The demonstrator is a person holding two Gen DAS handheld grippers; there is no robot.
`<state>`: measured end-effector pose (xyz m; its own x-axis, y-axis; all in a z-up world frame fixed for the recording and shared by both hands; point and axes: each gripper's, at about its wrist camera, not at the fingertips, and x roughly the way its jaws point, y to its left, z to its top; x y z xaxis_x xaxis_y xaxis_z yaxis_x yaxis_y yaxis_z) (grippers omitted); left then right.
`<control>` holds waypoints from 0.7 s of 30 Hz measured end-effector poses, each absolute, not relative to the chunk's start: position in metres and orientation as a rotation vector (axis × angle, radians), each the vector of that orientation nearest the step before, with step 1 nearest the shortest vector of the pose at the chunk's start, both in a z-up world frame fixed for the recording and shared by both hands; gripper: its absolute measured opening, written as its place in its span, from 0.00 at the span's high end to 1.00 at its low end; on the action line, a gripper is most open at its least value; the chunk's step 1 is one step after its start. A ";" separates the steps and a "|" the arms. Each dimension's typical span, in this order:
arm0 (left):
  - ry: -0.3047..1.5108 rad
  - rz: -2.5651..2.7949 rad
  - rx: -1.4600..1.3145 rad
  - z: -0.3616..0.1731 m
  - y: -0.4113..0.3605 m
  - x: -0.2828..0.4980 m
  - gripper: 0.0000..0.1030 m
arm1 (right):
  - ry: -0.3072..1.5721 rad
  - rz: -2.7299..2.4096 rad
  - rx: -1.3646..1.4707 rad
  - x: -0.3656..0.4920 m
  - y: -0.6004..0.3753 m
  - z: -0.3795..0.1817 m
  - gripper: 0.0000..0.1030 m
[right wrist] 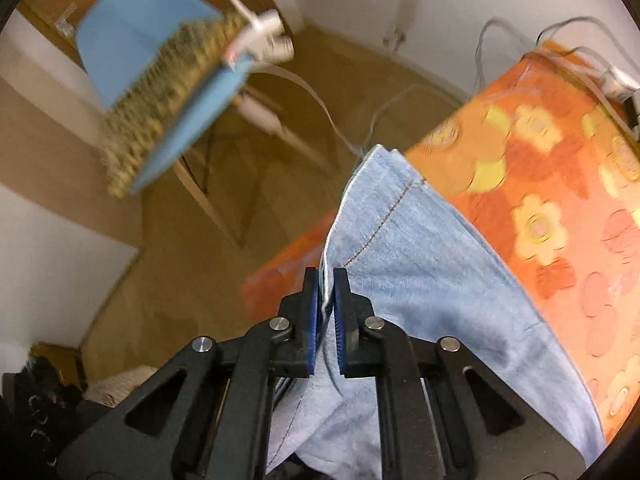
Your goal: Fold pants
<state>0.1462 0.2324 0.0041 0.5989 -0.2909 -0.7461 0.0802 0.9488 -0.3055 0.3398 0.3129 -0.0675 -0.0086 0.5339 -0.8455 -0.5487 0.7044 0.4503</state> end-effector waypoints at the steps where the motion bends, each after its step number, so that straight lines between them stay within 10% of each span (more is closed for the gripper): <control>1: 0.890 -0.225 -0.244 0.014 0.228 0.144 0.92 | 1.312 0.858 0.002 0.341 0.308 -0.057 0.93; 21: 0.785 -0.510 -0.017 0.130 0.007 0.137 0.92 | 1.011 0.722 0.292 0.296 0.032 0.098 0.94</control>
